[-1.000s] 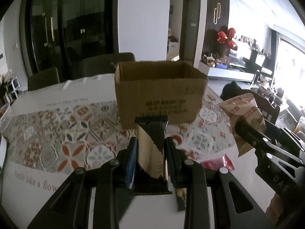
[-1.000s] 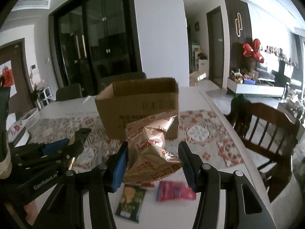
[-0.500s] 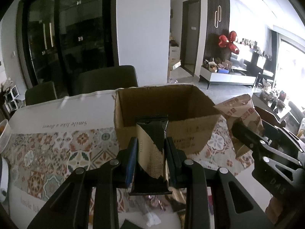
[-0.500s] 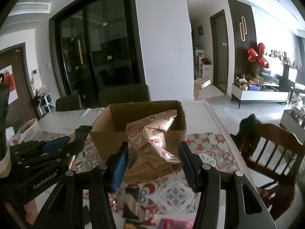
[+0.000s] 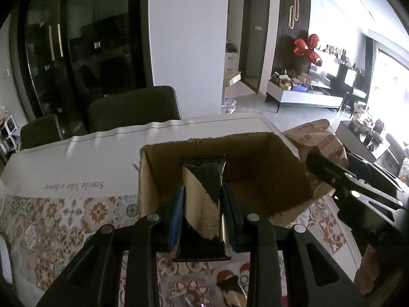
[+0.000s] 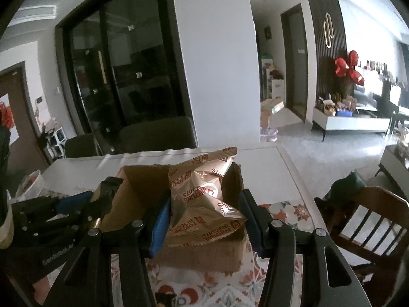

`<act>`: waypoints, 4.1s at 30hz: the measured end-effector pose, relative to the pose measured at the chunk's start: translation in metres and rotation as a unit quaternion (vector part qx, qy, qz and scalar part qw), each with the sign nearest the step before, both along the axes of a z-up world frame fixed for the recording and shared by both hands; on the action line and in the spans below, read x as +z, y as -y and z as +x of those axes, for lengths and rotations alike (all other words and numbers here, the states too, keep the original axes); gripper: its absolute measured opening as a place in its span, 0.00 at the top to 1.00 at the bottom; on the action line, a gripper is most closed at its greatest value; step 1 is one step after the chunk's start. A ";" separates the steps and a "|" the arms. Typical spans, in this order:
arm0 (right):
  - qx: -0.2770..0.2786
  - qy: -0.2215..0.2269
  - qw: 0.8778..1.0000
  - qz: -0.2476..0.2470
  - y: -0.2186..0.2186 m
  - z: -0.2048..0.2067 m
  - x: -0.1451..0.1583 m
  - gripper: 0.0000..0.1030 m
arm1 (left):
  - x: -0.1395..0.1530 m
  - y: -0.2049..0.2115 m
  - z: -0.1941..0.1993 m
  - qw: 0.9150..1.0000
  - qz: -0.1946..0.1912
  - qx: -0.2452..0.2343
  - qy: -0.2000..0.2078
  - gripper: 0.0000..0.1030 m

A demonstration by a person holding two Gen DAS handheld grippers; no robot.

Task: Organize snacks
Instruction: 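Lift the chocolate bar with the left tool while the right tool carries the cracker bag over the box, then open the left tool into the box while the right tool releases the cracker bag inside, then move the left tool to the dark green bar while the right tool reaches the green cracker pack, then close the left tool on the dark green bar while the right tool grips the green cracker pack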

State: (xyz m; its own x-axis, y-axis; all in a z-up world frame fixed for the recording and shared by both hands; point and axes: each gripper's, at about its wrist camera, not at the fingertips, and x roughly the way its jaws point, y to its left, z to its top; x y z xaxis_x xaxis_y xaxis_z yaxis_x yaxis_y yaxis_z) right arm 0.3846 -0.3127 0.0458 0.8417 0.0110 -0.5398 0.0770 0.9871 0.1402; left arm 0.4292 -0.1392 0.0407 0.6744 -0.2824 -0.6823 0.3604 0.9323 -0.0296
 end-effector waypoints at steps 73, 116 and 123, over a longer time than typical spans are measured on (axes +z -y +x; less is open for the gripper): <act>-0.028 -0.022 0.999 -0.008 -0.116 -0.188 -0.089 0.10 | -0.087 -0.139 -0.212 0.995 0.047 0.013 0.090 0.22; -0.013 -0.171 0.985 -0.025 -0.123 -0.170 -0.192 0.52 | -0.191 -0.113 -0.180 0.995 0.049 -0.048 -0.069 0.51; -0.007 -0.169 0.985 -0.020 -0.121 -0.171 -0.192 0.55 | -0.190 -0.111 -0.180 0.996 0.043 -0.029 -0.070 0.53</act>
State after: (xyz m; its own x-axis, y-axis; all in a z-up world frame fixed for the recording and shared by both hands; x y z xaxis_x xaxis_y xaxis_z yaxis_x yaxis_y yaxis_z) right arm 0.2139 -0.1915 -0.1463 0.6140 -0.0265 -0.7889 0.1267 0.9898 0.0653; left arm 0.2490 -0.0280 -0.1488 0.5549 -0.2557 -0.7916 0.4124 0.9110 -0.0051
